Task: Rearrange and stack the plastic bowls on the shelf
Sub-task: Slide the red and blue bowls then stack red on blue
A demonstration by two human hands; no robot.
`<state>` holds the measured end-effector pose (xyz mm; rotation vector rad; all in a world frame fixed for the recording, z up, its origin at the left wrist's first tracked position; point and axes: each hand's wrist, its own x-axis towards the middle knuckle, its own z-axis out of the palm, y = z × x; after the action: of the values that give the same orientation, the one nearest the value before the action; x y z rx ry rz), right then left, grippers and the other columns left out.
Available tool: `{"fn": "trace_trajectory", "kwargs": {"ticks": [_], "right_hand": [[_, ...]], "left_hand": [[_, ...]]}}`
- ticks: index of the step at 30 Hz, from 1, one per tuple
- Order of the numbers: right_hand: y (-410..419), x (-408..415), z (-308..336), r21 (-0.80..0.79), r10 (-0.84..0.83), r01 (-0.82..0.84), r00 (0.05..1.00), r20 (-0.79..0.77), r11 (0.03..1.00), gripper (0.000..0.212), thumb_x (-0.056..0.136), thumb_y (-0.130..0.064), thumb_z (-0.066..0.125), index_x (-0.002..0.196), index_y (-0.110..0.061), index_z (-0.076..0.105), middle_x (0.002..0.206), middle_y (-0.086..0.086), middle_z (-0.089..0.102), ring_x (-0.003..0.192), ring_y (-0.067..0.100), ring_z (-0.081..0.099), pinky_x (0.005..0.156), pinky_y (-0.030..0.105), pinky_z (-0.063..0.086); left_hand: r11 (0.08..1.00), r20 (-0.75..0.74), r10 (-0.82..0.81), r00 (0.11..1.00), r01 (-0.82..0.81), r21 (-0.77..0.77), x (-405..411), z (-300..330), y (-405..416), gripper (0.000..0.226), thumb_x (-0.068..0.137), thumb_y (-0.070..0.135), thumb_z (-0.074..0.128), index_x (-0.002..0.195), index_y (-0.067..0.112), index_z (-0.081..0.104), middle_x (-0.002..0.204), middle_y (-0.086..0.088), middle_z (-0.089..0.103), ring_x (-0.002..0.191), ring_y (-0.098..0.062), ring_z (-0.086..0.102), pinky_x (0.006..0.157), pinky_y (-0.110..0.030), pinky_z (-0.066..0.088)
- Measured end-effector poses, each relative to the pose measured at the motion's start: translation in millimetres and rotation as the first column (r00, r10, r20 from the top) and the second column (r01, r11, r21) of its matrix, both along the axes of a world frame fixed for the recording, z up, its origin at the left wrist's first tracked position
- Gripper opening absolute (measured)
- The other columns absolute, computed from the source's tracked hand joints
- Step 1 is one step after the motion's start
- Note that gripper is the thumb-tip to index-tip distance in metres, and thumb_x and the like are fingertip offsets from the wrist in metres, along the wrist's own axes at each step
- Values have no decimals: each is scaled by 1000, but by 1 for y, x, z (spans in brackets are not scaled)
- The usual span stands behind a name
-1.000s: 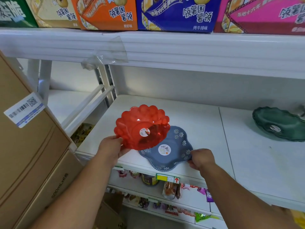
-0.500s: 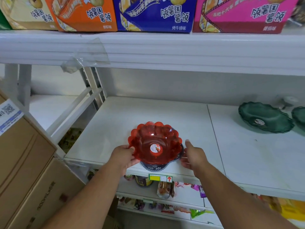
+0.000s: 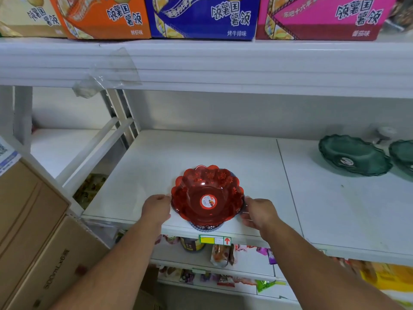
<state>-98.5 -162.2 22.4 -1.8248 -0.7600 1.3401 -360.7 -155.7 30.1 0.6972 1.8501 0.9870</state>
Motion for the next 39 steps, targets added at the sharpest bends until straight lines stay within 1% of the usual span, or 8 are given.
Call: {"fn": "trace_trajectory", "kwargs": {"ticks": [3,6,9,14,17,21,31,39], "right_hand": [[-2,-3,-1,-3,0,0,1000,-15,1000,28,96,-34,59,88,-9,68,95,13,73,88,27,71,63,30,58],[-3,-6,-2,-8,7,-8,999,-44,1000,24,97,-32,58,90,-11,67,98,12,72,90,26,71,68,31,60],[-3,-8,-2,6,-1,2,996,-90,1000,18,98,-26,58,96,-11,67,100,11,70,90,26,71,67,30,61],[-5,-12,2,56,6,-1,997,-83,998,21,100,-17,54,83,-19,66,94,9,70,85,24,72,58,25,56],[-6,-9,5,69,-4,9,997,-72,998,18,100,-17,54,89,-16,67,96,9,70,88,25,71,63,27,59],[-11,3,14,93,-38,43,998,-54,995,23,100,-18,54,80,-24,64,96,8,69,92,26,70,72,31,61],[-28,82,36,160,-206,221,973,-104,962,22,97,-12,56,79,-20,66,88,10,69,89,31,70,77,38,60],[-46,181,35,189,-288,310,948,-136,932,20,93,-10,57,78,-8,71,78,14,63,72,28,62,82,43,61]], "left_hand": [[998,140,-44,989,48,-29,1,-5,8,18,96,28,58,92,13,65,113,-14,68,106,-27,64,82,-35,54],[996,247,-61,967,73,-41,6,-6,11,16,101,21,51,95,11,62,110,-13,68,105,-28,65,87,-40,54],[998,290,-61,955,68,-16,10,-5,11,20,103,9,42,101,4,61,100,-15,65,90,-28,65,88,-46,54],[995,276,-95,957,97,6,10,-3,10,25,103,2,37,114,1,59,107,-18,65,95,-30,66,73,-42,55],[992,251,-127,960,128,10,11,-5,13,29,103,3,36,121,-1,59,115,-20,66,104,-33,66,79,-44,56],[981,220,-192,957,188,37,20,-2,18,33,103,6,37,129,-1,56,121,-19,66,105,-30,66,85,-45,57],[947,265,-313,912,279,159,105,27,17,23,105,8,38,114,7,60,116,-16,67,108,-31,65,81,-41,55],[923,256,-378,890,339,183,204,31,10,29,105,11,40,125,2,60,115,-17,68,97,-26,68,70,-36,57]]}}
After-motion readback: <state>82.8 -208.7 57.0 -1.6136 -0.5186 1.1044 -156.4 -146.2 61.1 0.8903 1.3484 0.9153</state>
